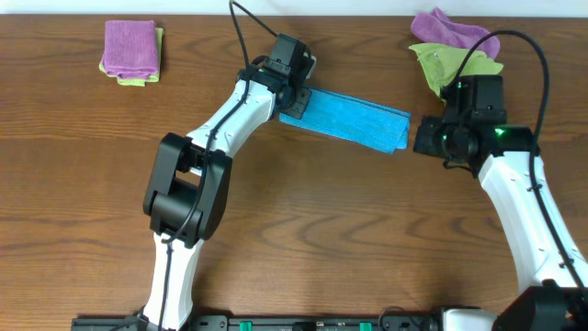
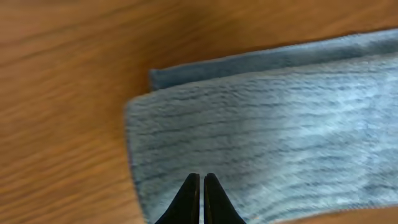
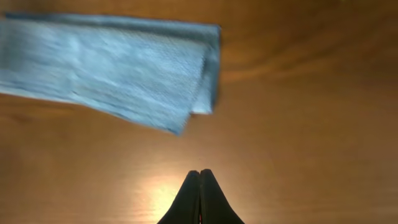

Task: Fold the cloth
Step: 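Release the right end and move the right gripper away to the right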

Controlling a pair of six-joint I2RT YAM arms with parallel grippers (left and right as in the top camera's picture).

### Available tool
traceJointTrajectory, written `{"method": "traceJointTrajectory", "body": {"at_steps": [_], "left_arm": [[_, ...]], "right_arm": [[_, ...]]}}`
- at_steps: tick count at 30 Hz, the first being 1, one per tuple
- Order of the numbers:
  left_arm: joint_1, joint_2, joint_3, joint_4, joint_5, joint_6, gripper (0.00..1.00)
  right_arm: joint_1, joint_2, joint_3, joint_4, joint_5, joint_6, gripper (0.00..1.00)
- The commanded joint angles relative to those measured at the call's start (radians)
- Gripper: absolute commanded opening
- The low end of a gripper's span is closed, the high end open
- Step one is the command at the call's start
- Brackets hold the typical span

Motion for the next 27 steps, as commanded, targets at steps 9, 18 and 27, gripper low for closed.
{"method": "traceJointTrajectory", "body": {"at_steps": [9, 18, 27], "left_arm": [[-0.001, 0.06, 0.013, 0.022, 0.016, -0.034, 0.06], [0.002, 0.108, 0.012, -0.039, 0.023, -0.042, 0.06], [0.033, 0.109, 0.012, -0.251, -0.115, -0.15, 0.06]], "right_arm": [[0.003, -0.014, 0.008, -0.013, 0.051, -0.031, 0.01], [0.003, -0.014, 0.008, -0.005, 0.051, -0.031, 0.01], [0.003, -0.014, 0.008, -0.001, 0.051, -0.031, 0.01]]}}
